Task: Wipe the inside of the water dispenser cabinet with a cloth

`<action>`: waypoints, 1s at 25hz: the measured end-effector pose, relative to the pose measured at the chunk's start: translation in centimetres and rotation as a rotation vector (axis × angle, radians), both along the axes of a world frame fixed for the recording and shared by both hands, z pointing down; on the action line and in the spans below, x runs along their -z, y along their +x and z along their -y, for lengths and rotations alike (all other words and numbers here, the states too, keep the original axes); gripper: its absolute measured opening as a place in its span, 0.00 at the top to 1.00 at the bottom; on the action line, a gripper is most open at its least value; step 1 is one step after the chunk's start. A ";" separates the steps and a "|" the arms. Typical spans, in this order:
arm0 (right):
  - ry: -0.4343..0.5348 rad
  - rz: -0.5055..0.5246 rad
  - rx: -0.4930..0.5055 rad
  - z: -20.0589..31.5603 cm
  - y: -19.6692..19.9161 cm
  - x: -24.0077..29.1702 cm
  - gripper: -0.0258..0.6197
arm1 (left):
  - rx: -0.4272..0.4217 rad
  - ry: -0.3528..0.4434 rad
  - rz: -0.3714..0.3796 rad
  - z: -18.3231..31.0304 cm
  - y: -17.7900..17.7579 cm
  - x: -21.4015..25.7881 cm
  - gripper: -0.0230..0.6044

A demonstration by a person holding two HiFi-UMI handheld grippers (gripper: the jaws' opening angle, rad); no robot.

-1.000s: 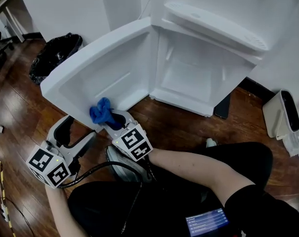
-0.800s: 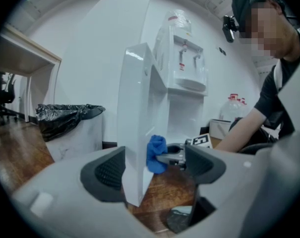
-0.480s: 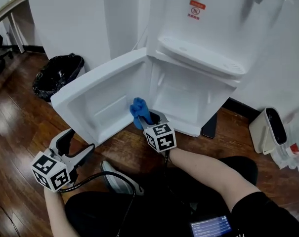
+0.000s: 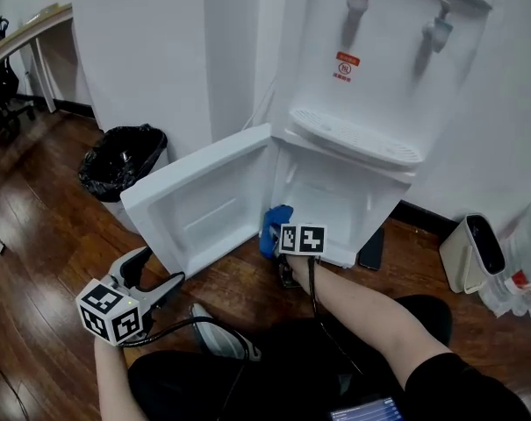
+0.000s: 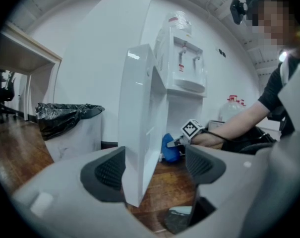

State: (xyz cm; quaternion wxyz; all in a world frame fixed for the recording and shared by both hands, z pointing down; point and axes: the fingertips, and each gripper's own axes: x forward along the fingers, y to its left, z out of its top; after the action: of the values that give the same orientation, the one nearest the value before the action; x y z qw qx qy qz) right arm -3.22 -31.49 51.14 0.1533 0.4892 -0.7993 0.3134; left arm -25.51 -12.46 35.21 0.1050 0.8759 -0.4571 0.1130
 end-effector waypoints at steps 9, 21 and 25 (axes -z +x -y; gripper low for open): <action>0.450 0.170 0.006 -0.7 -0.9 21.8 0.79 | 0.001 -0.001 0.029 0.1 -0.1 -0.1 0.36; 0.998 0.135 0.606 -17.8 -16.7 35.0 0.79 | -0.044 0.018 0.060 0.3 0.7 0.1 0.36; 0.915 0.068 0.830 -21.3 -22.5 30.6 0.79 | -0.040 0.014 0.080 0.0 0.2 -0.1 0.36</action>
State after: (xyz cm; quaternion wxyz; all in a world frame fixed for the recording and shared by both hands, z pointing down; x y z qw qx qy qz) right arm -25.76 -10.15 20.56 0.0114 0.1432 -0.9808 -0.1316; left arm -25.27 -12.46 35.28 0.0781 0.8803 -0.4443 0.1467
